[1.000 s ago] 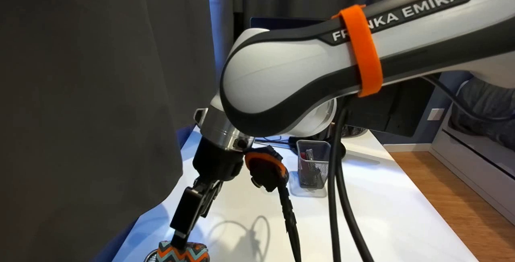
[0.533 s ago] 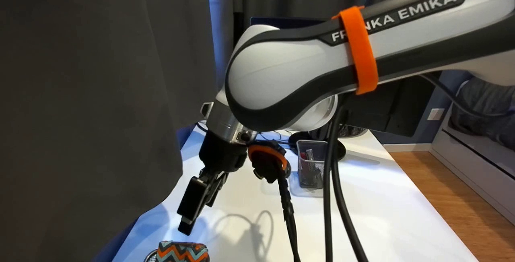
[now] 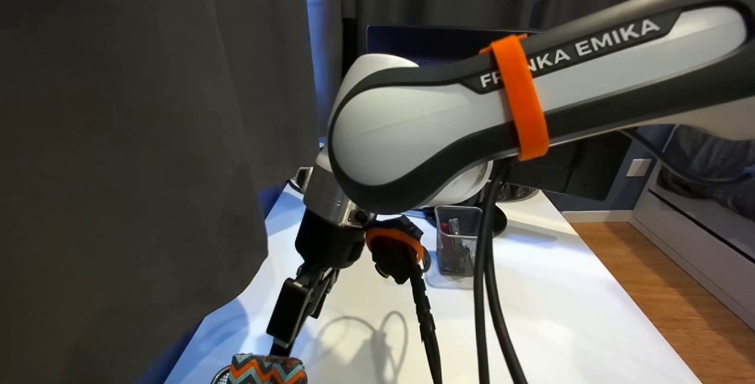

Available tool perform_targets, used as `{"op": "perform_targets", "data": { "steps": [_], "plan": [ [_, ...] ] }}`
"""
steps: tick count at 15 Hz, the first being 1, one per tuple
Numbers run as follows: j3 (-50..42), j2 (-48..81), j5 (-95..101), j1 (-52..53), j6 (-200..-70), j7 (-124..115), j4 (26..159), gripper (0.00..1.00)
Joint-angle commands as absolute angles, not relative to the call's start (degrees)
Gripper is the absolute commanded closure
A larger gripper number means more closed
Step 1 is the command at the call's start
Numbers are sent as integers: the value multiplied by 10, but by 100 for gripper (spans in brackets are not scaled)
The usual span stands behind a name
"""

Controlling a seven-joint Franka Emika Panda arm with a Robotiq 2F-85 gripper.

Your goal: Move the basket on the left forwards.

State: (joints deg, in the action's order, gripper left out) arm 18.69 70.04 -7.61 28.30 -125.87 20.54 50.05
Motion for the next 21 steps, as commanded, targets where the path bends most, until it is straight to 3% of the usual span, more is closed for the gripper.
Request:
{"op": "perform_targets", "data": {
  "steps": [1,21],
  "plan": [
    [187,712,-75,292,-1236,200,475,0],
    [207,715,-71,302,-1212,214,465,0]
  ]
}}
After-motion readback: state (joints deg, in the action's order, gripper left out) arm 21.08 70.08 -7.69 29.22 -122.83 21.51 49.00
